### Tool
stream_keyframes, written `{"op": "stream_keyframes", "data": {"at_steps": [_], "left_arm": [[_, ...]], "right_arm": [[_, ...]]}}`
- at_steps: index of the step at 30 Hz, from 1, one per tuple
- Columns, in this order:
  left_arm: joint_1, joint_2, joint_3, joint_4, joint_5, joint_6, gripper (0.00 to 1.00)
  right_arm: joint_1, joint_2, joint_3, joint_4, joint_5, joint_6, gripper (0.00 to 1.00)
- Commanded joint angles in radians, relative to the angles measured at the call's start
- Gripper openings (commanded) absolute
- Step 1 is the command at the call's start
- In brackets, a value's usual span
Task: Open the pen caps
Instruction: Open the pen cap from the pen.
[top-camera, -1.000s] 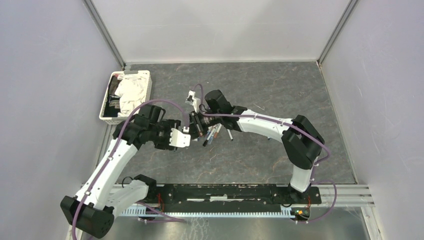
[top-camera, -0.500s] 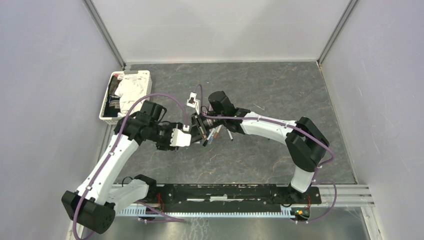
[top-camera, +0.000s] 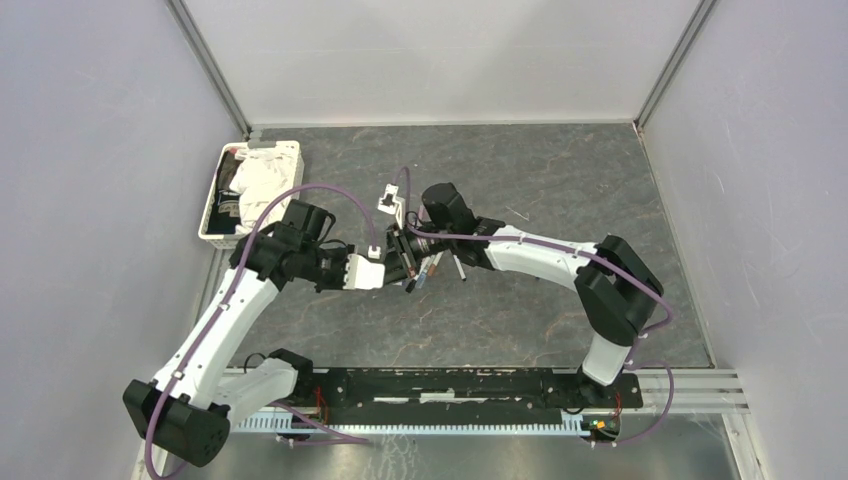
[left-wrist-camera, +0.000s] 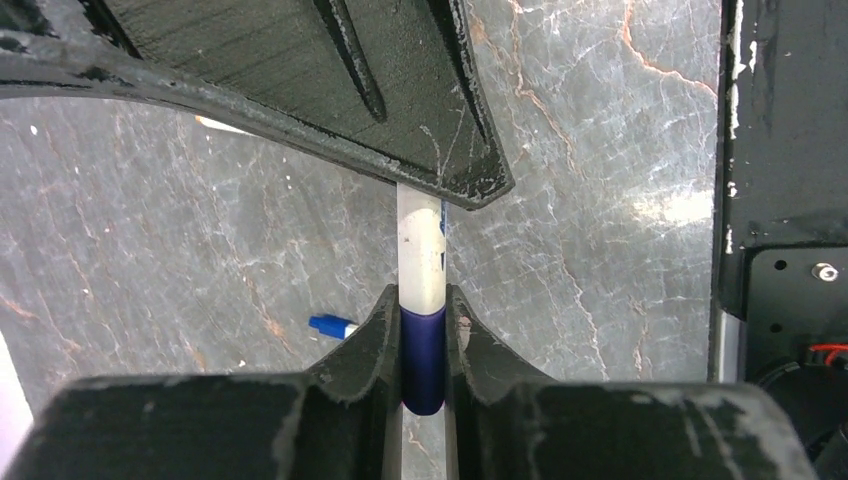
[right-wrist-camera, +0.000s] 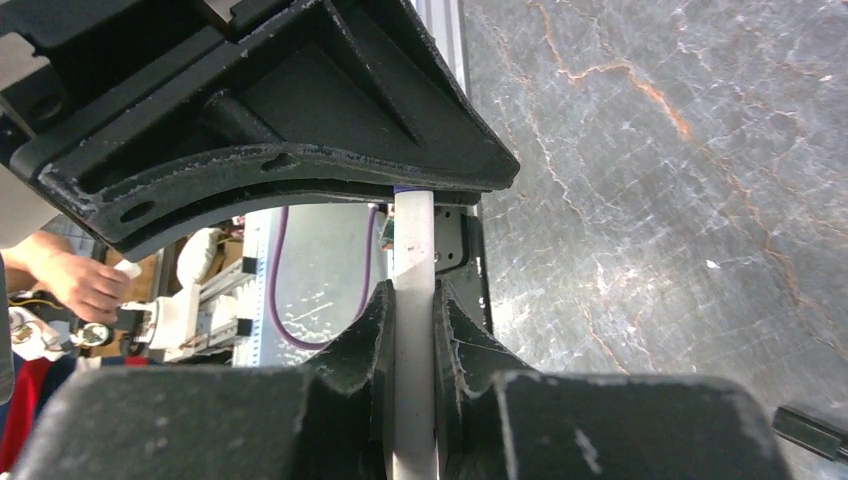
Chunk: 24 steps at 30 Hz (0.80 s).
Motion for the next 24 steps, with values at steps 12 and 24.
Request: {"op": "stream_keyframes", "data": {"at_steps": [12, 24], "left_arm": [[0.040, 0.061, -0.080, 0.191, -0.251, 0.032, 0.02], [0.076, 0.230, -0.128, 0.425, -0.172, -0.176, 0.02]], "right_arm": [[-0.098, -0.218, -0.276, -0.209, 0.101, -0.294, 0.00], [-0.191, -0.373, -0.345, -0.304, 0.750, -0.366, 0.00]]}}
